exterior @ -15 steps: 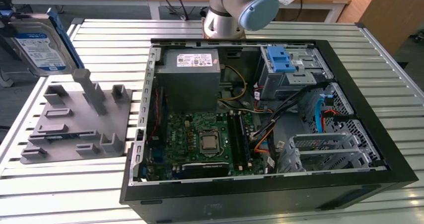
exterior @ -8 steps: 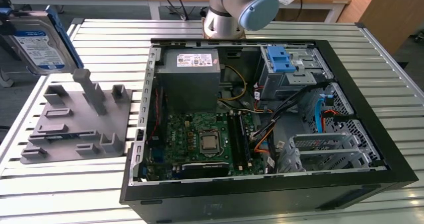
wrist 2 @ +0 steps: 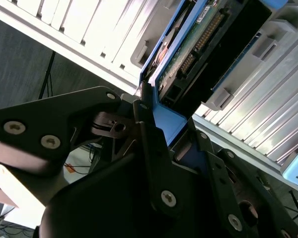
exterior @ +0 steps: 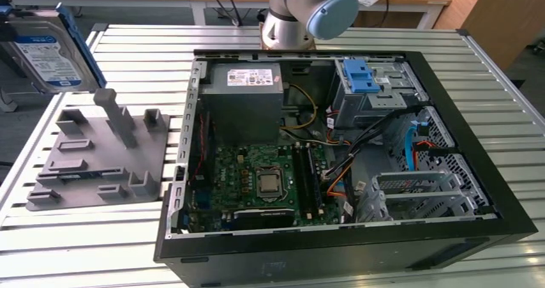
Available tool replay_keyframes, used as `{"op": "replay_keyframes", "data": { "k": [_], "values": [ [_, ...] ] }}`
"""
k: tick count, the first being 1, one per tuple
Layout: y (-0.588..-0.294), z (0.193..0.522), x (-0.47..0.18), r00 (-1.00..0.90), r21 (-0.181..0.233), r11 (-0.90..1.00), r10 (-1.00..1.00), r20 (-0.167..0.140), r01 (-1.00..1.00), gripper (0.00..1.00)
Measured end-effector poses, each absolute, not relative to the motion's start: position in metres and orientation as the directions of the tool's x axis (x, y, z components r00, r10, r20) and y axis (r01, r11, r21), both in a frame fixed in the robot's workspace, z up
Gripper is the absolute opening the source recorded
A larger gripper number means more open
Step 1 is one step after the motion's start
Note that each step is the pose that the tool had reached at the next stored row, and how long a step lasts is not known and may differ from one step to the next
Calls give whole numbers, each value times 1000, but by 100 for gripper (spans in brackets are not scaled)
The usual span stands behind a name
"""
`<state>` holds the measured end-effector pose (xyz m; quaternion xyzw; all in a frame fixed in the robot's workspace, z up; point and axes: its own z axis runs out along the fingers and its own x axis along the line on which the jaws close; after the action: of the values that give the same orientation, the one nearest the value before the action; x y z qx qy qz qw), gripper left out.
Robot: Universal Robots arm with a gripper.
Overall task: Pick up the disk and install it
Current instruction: 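Pick up the disk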
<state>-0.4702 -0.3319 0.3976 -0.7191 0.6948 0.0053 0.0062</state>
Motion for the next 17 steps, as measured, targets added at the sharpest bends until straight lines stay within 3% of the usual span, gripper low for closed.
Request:
{"op": "replay_keyframes", "data": {
  "k": [17],
  "values": [
    [-332,403,-470,34,-1,-34,-999,-16,-999,36]
  ]
}}
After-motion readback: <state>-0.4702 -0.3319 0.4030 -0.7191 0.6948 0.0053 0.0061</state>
